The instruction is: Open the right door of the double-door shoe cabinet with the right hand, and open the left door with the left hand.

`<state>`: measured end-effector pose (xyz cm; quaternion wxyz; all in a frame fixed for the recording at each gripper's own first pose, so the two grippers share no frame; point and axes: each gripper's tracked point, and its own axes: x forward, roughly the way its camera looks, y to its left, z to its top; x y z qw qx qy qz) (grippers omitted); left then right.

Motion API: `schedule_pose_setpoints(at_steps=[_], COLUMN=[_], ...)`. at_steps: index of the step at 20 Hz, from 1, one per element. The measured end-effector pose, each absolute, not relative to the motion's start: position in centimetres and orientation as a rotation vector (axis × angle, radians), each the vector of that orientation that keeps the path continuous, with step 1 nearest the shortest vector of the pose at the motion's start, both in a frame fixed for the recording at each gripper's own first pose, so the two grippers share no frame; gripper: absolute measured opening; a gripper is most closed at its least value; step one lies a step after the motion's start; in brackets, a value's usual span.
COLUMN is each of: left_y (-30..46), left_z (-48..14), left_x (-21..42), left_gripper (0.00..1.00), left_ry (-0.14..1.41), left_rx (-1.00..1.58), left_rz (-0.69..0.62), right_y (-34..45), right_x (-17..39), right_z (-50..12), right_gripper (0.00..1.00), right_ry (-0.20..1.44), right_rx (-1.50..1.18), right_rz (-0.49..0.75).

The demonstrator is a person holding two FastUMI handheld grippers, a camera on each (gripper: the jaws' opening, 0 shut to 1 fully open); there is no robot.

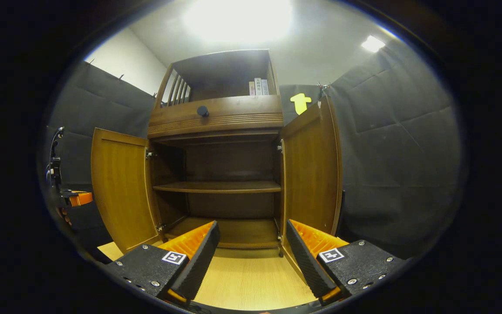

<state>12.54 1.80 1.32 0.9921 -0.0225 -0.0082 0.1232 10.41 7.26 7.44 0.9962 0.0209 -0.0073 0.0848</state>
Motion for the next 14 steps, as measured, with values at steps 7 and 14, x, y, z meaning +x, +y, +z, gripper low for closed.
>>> schedule_pose_setpoints(at_steps=[7,14], left_y=[0.0,-1.5], left_z=[1.6,1.6], left_x=[11.0,8.7], left_gripper=[0.17,0.22], left_ry=[-0.020,-0.024], left_rx=[-0.077,-0.069], left_rz=[0.213,0.187], right_y=[5.6,5.1], right_x=[7.5,4.1], right_z=[8.2,8.2], right_gripper=[0.94,0.94], right_ry=[-0.017,-0.020], right_rx=[0.071,0.074], right_rz=[0.156,0.157])
